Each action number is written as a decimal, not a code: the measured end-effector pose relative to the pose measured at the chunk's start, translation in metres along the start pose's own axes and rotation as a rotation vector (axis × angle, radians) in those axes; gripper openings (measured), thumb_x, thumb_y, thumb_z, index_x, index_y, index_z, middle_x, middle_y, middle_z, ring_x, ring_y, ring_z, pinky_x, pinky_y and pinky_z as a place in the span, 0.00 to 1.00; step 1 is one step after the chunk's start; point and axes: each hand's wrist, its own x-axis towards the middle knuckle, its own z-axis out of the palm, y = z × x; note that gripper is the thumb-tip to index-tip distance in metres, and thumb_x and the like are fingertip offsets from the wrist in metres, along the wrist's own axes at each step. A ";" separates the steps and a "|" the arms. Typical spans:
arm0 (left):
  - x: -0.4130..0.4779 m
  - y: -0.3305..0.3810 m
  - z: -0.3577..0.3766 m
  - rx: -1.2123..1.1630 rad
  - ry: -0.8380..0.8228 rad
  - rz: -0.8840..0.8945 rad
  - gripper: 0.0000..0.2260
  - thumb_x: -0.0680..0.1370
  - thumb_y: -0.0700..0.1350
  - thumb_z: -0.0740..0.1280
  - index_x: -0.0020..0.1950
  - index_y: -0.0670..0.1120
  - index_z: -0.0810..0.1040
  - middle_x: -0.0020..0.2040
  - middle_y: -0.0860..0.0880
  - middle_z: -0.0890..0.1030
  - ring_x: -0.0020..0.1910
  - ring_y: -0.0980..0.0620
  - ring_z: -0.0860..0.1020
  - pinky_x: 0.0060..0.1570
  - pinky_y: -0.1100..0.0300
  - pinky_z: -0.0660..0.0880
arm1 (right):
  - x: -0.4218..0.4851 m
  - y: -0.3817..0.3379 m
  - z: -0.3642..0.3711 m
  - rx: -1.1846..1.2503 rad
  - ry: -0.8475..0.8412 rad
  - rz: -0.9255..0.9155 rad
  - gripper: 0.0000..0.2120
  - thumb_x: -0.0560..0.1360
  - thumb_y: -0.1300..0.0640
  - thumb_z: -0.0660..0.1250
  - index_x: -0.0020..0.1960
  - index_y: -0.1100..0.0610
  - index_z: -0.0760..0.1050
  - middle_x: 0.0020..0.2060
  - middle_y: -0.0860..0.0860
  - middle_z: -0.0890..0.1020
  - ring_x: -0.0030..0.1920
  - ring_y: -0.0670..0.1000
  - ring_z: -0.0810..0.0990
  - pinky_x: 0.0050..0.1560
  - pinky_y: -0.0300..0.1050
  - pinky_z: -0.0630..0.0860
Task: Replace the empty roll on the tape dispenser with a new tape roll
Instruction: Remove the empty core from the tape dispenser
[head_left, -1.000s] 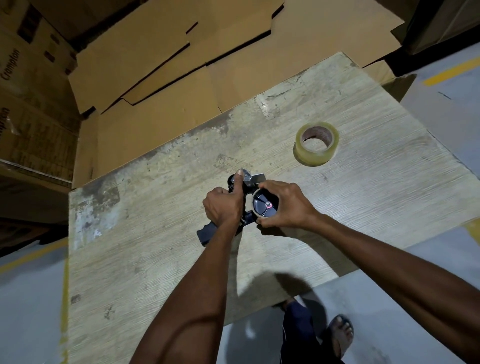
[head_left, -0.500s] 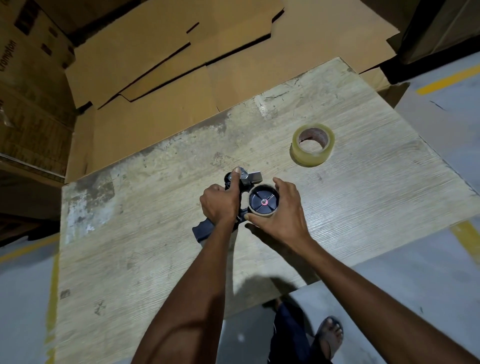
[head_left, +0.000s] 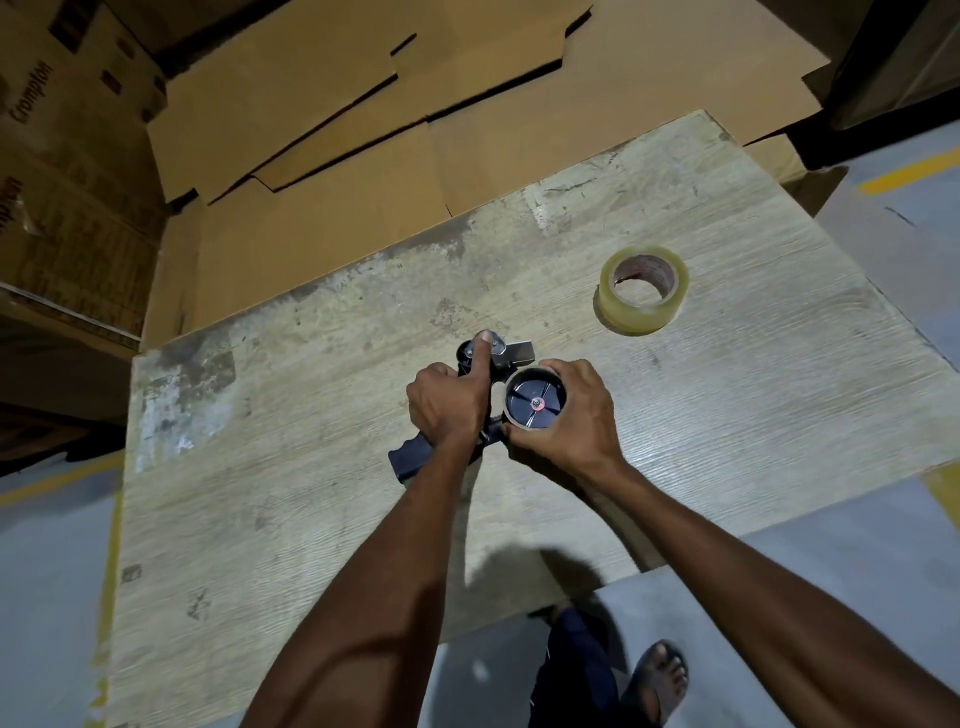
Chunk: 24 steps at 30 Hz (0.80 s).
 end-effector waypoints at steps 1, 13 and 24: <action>0.000 0.001 0.000 0.005 0.002 0.005 0.35 0.69 0.76 0.66 0.26 0.46 0.62 0.23 0.50 0.65 0.24 0.48 0.66 0.27 0.58 0.57 | 0.004 0.003 -0.004 -0.013 -0.048 -0.025 0.36 0.57 0.42 0.81 0.63 0.51 0.78 0.54 0.48 0.77 0.55 0.51 0.79 0.55 0.48 0.78; 0.002 0.001 0.001 -0.035 -0.005 -0.024 0.35 0.70 0.76 0.66 0.27 0.46 0.61 0.25 0.50 0.65 0.28 0.46 0.68 0.28 0.58 0.57 | 0.058 0.005 -0.039 -0.134 -0.490 -0.384 0.39 0.58 0.43 0.84 0.64 0.54 0.76 0.53 0.49 0.77 0.53 0.49 0.76 0.54 0.42 0.75; 0.002 0.010 0.010 -0.031 0.017 -0.075 0.35 0.70 0.76 0.65 0.30 0.44 0.68 0.29 0.44 0.75 0.31 0.49 0.72 0.30 0.55 0.65 | 0.009 -0.013 0.000 -0.028 0.090 0.085 0.35 0.57 0.43 0.80 0.61 0.51 0.77 0.54 0.49 0.75 0.56 0.52 0.76 0.54 0.45 0.75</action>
